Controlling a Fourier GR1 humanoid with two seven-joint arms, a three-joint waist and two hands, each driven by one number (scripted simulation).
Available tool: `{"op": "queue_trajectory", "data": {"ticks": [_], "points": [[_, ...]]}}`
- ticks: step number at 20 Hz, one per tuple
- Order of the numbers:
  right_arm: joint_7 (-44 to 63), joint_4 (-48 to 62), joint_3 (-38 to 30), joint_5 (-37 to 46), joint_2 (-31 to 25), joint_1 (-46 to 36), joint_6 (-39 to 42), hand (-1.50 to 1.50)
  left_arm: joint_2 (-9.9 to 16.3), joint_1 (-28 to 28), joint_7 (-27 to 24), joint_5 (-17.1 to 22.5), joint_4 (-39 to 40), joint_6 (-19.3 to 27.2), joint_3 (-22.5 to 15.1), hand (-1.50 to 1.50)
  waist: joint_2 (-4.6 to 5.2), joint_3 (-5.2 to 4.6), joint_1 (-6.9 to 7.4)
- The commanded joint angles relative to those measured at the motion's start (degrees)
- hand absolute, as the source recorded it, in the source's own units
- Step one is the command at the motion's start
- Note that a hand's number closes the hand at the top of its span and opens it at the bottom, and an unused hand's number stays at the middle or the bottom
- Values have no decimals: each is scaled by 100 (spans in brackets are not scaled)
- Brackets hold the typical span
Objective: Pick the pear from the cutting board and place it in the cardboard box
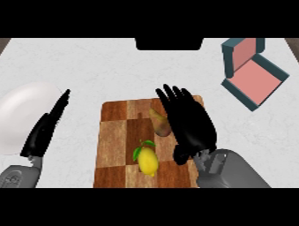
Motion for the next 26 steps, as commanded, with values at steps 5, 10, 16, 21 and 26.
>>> {"op": "queue_trajectory", "data": {"ticks": [5, 10, 16, 21, 26], "points": [[-416, 640, -139, 515, 469, 94, 70, -150, -262, 278, -268, -300, 4, 17, 120, 0, -3, 0, -2], [-923, 1229, -298, 797, 526, 126, -189, -150, -313, -48, 549, -417, -429, -165, 141, 0, -2, 1, -5], [-942, 1835, -181, 1169, 754, 196, -730, -150, -169, -274, -68, -307, 224, -463, 580, 0, 4, 0, -7], [-882, 2702, -133, 787, 782, -337, -1158, -150, -313, 147, -114, -420, -37, -445, 496, 0, 8, 1, 45], [-1250, 2815, -504, 602, 784, -530, -873, -150, -563, -229, -303, -631, 432, -312, 556, 0, 7, 0, 3]]}}
